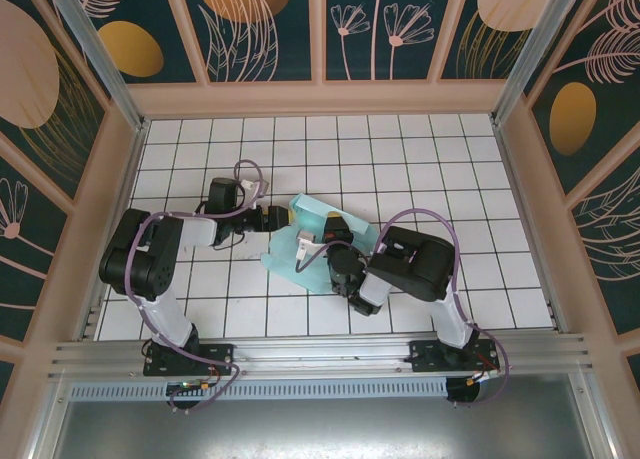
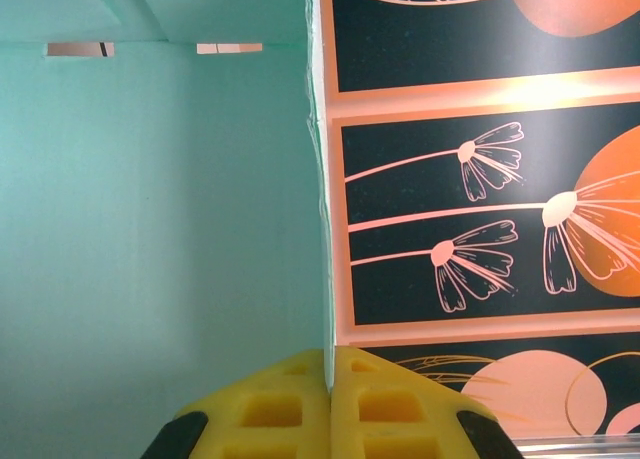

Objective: Fold the paper box

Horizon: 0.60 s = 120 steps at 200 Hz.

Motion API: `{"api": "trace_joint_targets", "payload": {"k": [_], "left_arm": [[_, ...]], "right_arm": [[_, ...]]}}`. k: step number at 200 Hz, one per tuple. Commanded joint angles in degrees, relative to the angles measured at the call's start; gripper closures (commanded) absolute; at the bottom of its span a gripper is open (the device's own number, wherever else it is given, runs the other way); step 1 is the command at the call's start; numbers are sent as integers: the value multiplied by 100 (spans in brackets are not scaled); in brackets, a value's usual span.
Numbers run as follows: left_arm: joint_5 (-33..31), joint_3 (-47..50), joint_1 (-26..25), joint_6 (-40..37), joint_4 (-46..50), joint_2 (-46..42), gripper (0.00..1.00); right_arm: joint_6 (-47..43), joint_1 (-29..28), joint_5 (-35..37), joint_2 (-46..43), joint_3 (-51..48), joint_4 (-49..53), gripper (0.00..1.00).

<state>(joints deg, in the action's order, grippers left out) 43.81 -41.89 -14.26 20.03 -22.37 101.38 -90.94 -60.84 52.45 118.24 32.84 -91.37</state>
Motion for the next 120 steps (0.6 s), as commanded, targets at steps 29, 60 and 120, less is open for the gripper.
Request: {"api": "trace_joint_targets", "payload": {"k": [29, 60, 120], "left_arm": [[-1, 250, -92, -496, -527, -286, 25], [-488, 463, -314, -817, -1103, -595, 33], [-862, 333, -706, -1133, -1109, -360, 48]], "right_arm": [[278, 30, 66, -81, 21, 18, 100], [441, 28, 9, -172, 22, 203, 100], [1322, -21, -181, -748, 3, 1396, 100]]}}
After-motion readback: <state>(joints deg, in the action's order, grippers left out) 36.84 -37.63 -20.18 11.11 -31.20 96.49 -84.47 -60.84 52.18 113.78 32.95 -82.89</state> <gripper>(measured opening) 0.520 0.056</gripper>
